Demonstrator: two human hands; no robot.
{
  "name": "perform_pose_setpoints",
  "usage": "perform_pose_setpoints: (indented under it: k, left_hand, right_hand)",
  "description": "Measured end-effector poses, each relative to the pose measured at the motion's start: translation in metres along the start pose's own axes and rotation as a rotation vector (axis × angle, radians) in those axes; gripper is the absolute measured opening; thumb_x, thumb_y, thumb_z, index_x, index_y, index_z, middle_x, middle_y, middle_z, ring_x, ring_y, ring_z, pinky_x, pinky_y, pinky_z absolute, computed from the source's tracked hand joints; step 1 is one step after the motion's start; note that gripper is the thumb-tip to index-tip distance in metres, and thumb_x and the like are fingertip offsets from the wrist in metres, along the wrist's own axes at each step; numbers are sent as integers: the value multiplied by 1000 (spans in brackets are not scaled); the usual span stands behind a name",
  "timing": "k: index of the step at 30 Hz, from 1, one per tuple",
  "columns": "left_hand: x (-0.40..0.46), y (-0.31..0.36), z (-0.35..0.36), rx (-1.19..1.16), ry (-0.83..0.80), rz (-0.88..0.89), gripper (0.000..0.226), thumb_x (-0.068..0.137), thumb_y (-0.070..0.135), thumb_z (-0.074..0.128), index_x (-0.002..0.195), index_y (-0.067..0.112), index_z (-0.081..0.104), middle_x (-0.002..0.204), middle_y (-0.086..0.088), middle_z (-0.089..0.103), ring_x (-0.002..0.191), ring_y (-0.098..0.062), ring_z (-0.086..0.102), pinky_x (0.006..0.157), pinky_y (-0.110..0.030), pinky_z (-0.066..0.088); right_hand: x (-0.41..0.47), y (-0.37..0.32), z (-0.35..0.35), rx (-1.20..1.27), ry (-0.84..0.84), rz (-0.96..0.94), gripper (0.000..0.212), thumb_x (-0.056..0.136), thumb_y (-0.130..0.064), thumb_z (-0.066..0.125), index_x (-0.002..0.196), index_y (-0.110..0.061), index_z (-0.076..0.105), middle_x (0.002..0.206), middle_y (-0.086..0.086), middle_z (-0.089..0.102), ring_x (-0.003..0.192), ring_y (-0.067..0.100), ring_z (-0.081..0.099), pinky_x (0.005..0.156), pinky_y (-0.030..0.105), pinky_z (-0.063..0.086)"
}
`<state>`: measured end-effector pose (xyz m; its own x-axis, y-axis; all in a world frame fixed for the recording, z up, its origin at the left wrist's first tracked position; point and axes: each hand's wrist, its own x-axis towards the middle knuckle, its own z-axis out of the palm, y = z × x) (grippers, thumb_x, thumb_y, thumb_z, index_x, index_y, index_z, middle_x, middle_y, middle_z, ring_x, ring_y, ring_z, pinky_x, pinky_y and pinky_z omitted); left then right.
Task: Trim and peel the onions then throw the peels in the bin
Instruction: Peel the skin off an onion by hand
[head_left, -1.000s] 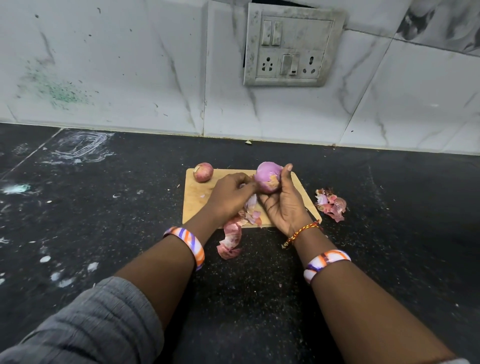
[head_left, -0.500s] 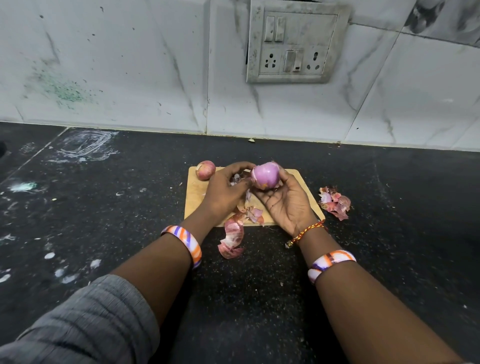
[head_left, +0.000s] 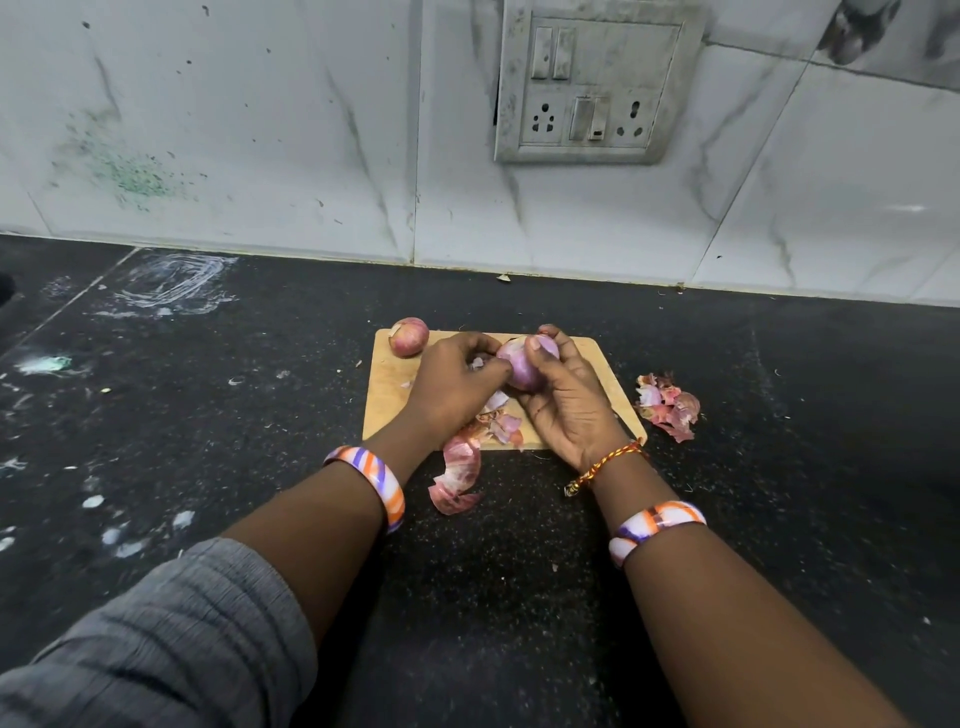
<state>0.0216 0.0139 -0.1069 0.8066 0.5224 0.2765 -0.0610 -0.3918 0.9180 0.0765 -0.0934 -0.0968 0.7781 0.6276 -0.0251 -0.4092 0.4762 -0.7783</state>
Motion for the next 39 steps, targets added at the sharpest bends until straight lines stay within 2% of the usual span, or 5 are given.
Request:
perform_pose_setpoints:
  k: [7,17,23,31,39]
  left_hand:
    - [2,-7,-3,0,9,-6,24,75,7,66,99,2,67,89,-10,70,80,-15,64,75,-31,54]
    - [1,-4,-5,-160,-7,-113,21,84,-4,47,94,1,65,63,-4,58,47,-8,53,53,-26,49]
    - [-4,3,-4,-174,-136,-54,21,92,20,52,96,8,68,79,-6,69,73,-15,66,68,-23,52]
    - [-2,-3,-4,37,-85,-39,31,92,11,46,63,12,56,64,-16,58,56,-24,48,54,-32,38]
    - [0,-1,-6,-74,56,-60,18,85,0,50,83,3,67,68,-13,62,59,-24,55,63,-39,51]
  right_hand:
    - [-6,1,7,-188,-35,-76,23,89,5,48,96,-16,47,97,6,53,82,17,59,70,24,56]
    - [-5,1,4,-69,76,-70,9,94,-12,48,92,-18,53,116,14,46,91,22,55,63,28,57]
    - [-2,1,2,-56,34,-79,13,96,-12,43,100,-15,55,113,18,48,100,25,51,72,24,56]
    - [1,4,3,-119,119,-108,11,96,-11,44,95,-15,55,117,16,48,105,27,50,68,21,55]
    - [-4,0,7,-116,126,-2,20,98,-29,40,97,-12,50,93,13,57,72,20,65,63,30,58]
